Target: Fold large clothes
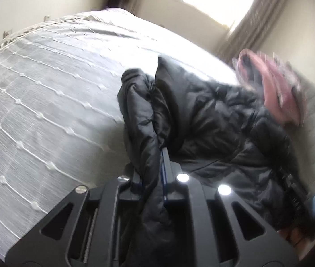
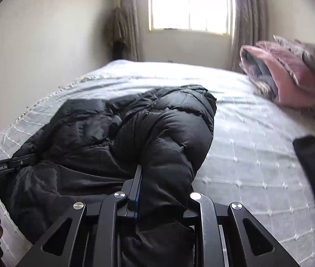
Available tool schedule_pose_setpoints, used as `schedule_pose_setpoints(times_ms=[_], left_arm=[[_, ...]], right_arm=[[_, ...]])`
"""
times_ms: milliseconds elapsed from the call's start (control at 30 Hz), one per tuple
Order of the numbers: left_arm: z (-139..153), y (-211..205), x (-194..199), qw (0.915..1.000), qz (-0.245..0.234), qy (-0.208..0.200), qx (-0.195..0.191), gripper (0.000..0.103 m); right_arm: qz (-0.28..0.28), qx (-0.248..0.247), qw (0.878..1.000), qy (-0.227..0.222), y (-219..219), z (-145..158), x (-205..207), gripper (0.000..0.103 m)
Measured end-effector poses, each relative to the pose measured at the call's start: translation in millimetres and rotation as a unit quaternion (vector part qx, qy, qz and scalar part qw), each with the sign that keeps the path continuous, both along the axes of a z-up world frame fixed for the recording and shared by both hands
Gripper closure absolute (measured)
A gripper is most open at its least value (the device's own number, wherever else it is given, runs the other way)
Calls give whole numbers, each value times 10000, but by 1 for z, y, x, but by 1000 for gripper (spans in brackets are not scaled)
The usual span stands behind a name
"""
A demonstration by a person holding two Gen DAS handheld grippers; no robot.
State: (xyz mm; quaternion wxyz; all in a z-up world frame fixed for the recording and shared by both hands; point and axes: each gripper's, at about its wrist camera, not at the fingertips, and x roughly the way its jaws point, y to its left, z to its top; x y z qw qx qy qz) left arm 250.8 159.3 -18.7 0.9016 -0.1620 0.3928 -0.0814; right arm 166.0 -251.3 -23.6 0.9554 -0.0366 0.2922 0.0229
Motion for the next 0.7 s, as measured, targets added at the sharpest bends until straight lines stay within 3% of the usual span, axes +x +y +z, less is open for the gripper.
schedule_pose_setpoints(times_ms=[267,367,467,533,633,667,700], left_arm=[[89,116,20,9917,639,-979,541,90],[126,175,34,9821,936,-1351,923,89],[129,222,54,9727,1207,-1314,1484,87],[104,264,75,9680,1405,-867,1890,83],[37,325,95,9663,1764,106,1874,78],[17,340,97,9621,1883,373,1935,76],[2,353,94,9640,1863,447,1843,72]], right_arm=[[795,-19,9946,-662,126,40,37,84],[1154,431,9886,-870,184,54,60,84],[1397,1161,9791,-912,239,48,84,84],[1468,1781,9719,-456,270,23,109,84],[1619,2424,9507,1061,324,-54,153,80],[1669,2451,9387,1757,342,-89,164,74],[1612,2531,9290,2166,350,-116,165,60]])
